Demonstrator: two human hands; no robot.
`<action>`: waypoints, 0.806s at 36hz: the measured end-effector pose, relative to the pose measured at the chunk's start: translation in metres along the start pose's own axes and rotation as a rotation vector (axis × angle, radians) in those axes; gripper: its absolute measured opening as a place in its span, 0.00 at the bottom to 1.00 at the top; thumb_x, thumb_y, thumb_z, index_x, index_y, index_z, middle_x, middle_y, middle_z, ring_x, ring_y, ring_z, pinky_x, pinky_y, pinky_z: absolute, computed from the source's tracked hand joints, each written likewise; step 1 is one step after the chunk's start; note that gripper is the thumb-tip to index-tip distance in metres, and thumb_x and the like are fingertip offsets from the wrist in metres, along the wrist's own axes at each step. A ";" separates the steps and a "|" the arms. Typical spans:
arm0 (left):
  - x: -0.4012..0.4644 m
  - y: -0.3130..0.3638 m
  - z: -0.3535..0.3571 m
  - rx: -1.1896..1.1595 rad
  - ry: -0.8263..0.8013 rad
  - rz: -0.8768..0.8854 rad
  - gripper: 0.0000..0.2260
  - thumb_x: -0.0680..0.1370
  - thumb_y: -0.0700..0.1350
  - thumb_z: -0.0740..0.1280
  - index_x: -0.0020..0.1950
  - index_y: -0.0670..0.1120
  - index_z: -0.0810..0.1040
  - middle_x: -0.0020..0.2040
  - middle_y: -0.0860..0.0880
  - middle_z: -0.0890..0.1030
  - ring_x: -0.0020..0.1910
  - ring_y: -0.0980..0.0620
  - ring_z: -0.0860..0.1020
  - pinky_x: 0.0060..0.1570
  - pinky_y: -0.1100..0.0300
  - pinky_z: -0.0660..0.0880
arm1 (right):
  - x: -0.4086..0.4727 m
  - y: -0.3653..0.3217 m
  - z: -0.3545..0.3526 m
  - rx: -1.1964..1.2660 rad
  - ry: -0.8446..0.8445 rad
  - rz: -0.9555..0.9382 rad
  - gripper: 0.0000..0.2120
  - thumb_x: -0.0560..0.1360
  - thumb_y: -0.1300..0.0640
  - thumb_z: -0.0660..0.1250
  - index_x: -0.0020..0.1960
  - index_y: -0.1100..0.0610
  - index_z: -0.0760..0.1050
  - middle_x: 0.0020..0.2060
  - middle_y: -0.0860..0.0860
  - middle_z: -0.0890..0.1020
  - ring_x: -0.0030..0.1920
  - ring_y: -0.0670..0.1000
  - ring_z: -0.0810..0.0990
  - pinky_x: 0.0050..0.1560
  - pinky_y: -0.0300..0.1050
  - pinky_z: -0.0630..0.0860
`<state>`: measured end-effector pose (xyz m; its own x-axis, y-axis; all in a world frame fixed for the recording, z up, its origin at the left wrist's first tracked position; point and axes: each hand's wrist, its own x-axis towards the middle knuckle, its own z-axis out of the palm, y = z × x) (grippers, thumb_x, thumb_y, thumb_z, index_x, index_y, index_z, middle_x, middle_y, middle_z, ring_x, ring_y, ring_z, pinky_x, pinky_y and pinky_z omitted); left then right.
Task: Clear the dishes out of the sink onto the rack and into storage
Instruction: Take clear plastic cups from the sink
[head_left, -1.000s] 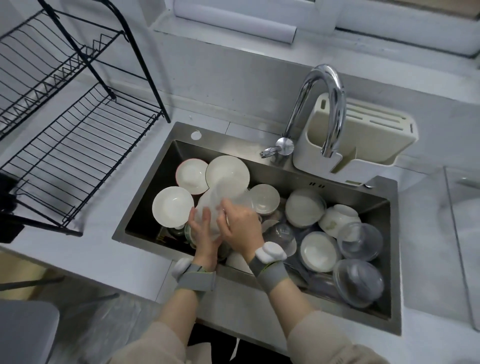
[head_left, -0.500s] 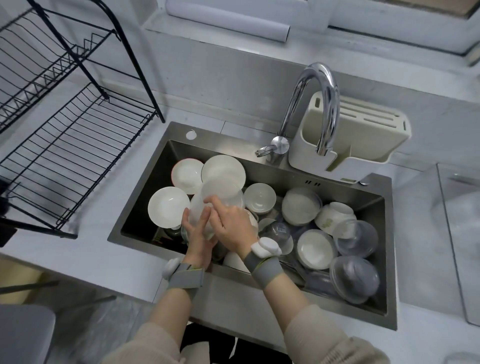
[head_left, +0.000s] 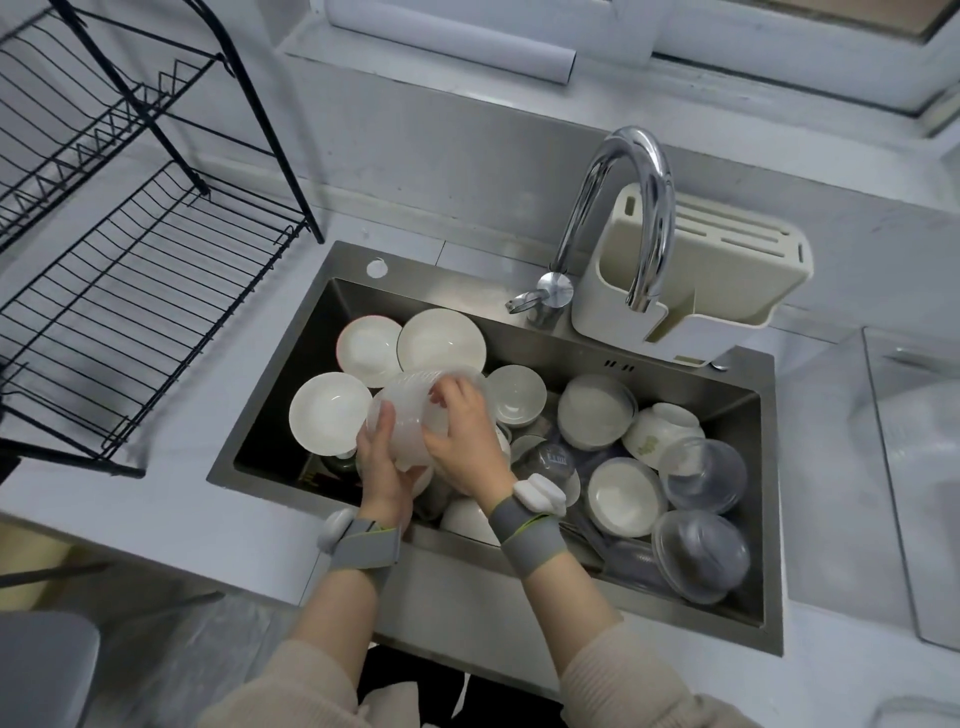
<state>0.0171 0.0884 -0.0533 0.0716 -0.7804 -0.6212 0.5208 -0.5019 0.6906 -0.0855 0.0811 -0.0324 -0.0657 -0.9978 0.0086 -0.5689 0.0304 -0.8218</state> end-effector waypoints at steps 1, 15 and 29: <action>0.001 0.000 0.000 0.008 0.006 0.008 0.31 0.70 0.62 0.70 0.70 0.56 0.68 0.65 0.48 0.77 0.62 0.47 0.76 0.48 0.51 0.79 | 0.000 0.001 -0.002 0.006 -0.002 0.009 0.12 0.70 0.61 0.67 0.53 0.59 0.72 0.48 0.48 0.70 0.51 0.50 0.70 0.53 0.40 0.67; -0.011 -0.017 0.021 0.225 -0.004 0.127 0.29 0.71 0.47 0.76 0.66 0.53 0.64 0.62 0.55 0.70 0.58 0.56 0.73 0.45 0.56 0.78 | -0.023 0.009 -0.044 0.525 -0.064 0.447 0.21 0.82 0.43 0.54 0.61 0.57 0.75 0.56 0.50 0.77 0.58 0.48 0.74 0.65 0.47 0.68; -0.029 -0.045 0.068 0.427 -0.269 0.214 0.25 0.74 0.45 0.73 0.65 0.53 0.64 0.60 0.56 0.73 0.55 0.59 0.75 0.41 0.61 0.79 | -0.064 0.038 -0.100 0.828 0.220 0.544 0.14 0.80 0.54 0.63 0.36 0.53 0.74 0.29 0.45 0.80 0.30 0.41 0.79 0.31 0.33 0.74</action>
<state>-0.0659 0.1085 -0.0413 -0.1110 -0.9214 -0.3725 0.1226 -0.3847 0.9149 -0.1854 0.1521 -0.0072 -0.3437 -0.8250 -0.4486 0.3249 0.3437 -0.8811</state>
